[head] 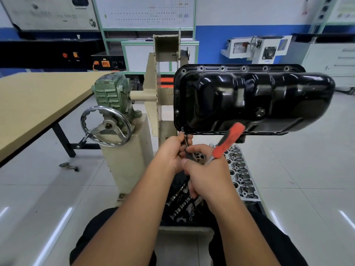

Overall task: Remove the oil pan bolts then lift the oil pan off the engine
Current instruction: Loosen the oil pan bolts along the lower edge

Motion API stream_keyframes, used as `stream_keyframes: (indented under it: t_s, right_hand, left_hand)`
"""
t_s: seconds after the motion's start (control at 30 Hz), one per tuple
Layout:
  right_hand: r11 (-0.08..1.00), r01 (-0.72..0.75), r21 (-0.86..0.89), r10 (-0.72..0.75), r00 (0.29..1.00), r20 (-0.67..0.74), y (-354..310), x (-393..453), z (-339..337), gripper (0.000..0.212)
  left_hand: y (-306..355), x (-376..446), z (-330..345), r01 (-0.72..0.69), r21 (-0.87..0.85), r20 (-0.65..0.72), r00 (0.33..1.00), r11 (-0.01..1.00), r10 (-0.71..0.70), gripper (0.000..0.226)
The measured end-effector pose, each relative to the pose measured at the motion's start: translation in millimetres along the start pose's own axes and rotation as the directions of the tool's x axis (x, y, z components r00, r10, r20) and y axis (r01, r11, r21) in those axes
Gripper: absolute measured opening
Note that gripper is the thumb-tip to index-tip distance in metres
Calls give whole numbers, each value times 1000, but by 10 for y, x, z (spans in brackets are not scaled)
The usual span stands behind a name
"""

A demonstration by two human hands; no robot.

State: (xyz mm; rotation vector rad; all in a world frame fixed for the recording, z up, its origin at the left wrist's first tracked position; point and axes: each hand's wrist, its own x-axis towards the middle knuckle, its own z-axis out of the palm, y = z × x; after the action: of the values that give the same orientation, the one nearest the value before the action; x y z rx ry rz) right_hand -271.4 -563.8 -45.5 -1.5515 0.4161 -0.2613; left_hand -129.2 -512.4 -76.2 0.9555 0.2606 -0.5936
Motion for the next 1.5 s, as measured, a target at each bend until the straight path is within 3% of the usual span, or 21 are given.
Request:
stream_keyframes:
  t_s: [0.13,0.23,0.3,0.37,0.4,0.47,0.57,0.63,0.7,0.77,0.9,0.97,1.0,1.07,1.13,1.17,1.2,1.3,1.37,1.43,1.5]
  right_hand:
    - [964,78,-254,-93,995,-48,4,-15,29,34]
    - [974,-83,210,99,993,-66,-24,-25,117,30]
    - [620,-285,731,276,951,137,-99,-29,75,14]
    - [91,-381,920,296,892,341,-121,-14,-42,15]
    - [-31,-383,923,282,883,375,-99,-2,-92,18]
    - [103,-397,912,269,894,359,-74,9,-99,21]
    - [657,-258,708,229,963,139,-69,17,-44,19]
    - [991,-10,137,21,997,-75,-41,45,-36,27]
    - [805,216,-553,-280,960,-32,1,36,2,31]
    - [743,279,-609,-351,936,0,45,28,72,30]
    - [976,138,-170,-166,973,-160,101,25,187,26]
    - [963,-17,270,57,988,-144,72,18,222,21]
    - [866,-110,488,163,984,-66,35,0,221,16]
    - [469,-278,838,269,949,164,-38,-3,144,5]
    - [85,-344,935,274,911,310,-82,25,40,16]
    - [62,-355,933,259,908,328,-101,25,17,15]
    - [166,-363,917,251,915,317,-125,15,25,11]
    - [708,-261,657,239,963,125,-190,29,142,22]
    - [973,-106,203,108,994,-1,-285,11,214,40]
    - [914,45,-404,-74,996,-56,-390,-7,260,34]
    - [701,114,-704,-170,985,-9,-498,-24,303,32]
  left_hand:
    - [-78,-119,-49,-25,124,-14,1000,992,27,38]
    - [-77,-241,-80,3,136,28,1000,991,-7,29]
    - [-40,-318,-87,22,155,85,996,988,-36,32]
    - [-23,-371,-61,53,101,147,987,994,-67,31]
    - [-26,-388,-36,72,75,160,984,995,-84,30]
    - [-44,-396,6,75,93,159,983,993,-89,30]
    - [-51,-367,13,49,130,120,991,990,-65,32]
    - [-49,-372,3,37,148,74,996,988,-49,37]
    - [-61,-351,-25,20,183,32,999,983,-27,47]
    - [-63,-335,-61,17,193,8,1000,981,-19,48]
    - [2,-445,-97,39,193,60,997,980,-51,43]
    - [59,-496,-129,50,185,121,990,982,-73,41]
    - [84,-515,-145,54,207,149,985,977,-86,38]
    - [92,-541,-164,69,258,181,976,964,-118,35]
    - [58,-564,-151,39,283,199,975,958,-99,34]
    - [34,-569,-139,10,290,194,979,957,-69,34]
    - [16,-580,-133,-10,291,187,981,957,-46,35]
    - [27,-538,-180,16,259,180,982,966,-65,41]
    - [52,-478,-241,23,250,177,982,968,-69,52]
    - [65,-474,-253,29,231,170,983,973,-70,35]
    - [57,-529,-241,6,224,173,984,975,-46,30]
